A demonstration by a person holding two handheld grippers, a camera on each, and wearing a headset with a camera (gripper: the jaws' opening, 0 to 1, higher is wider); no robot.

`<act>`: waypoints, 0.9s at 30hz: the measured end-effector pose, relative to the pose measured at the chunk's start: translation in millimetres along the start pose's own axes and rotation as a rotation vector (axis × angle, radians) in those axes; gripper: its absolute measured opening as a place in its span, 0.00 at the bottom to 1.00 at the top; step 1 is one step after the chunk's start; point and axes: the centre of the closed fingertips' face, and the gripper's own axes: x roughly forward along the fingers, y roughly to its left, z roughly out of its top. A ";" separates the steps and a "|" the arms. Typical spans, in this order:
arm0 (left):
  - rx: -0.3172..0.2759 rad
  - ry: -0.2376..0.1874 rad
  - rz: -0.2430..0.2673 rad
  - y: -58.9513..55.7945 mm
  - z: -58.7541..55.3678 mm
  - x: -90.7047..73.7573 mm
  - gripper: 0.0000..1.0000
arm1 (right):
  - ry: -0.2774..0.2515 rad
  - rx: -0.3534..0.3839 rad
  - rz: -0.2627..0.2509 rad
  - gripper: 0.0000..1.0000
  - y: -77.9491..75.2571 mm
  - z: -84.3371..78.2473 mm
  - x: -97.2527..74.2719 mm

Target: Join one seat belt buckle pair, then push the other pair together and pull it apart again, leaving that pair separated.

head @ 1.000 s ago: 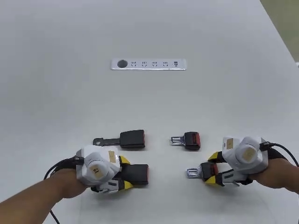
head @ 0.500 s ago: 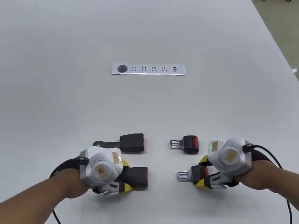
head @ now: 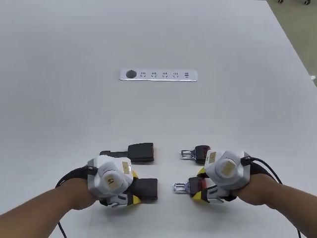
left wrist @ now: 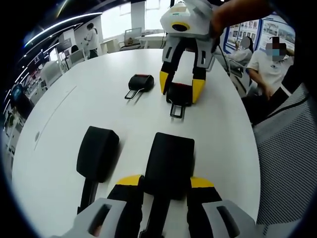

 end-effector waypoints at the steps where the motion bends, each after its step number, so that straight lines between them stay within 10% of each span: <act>1: 0.001 0.001 -0.001 0.4 -0.5 0.2 0.35 | -0.002 -0.002 0.001 0.35 1.1 2.9 1.7; 27: 0.028 0.039 -0.014 0.3 0.2 -0.4 0.34 | -0.081 -0.034 0.034 0.35 15.7 42.1 27.9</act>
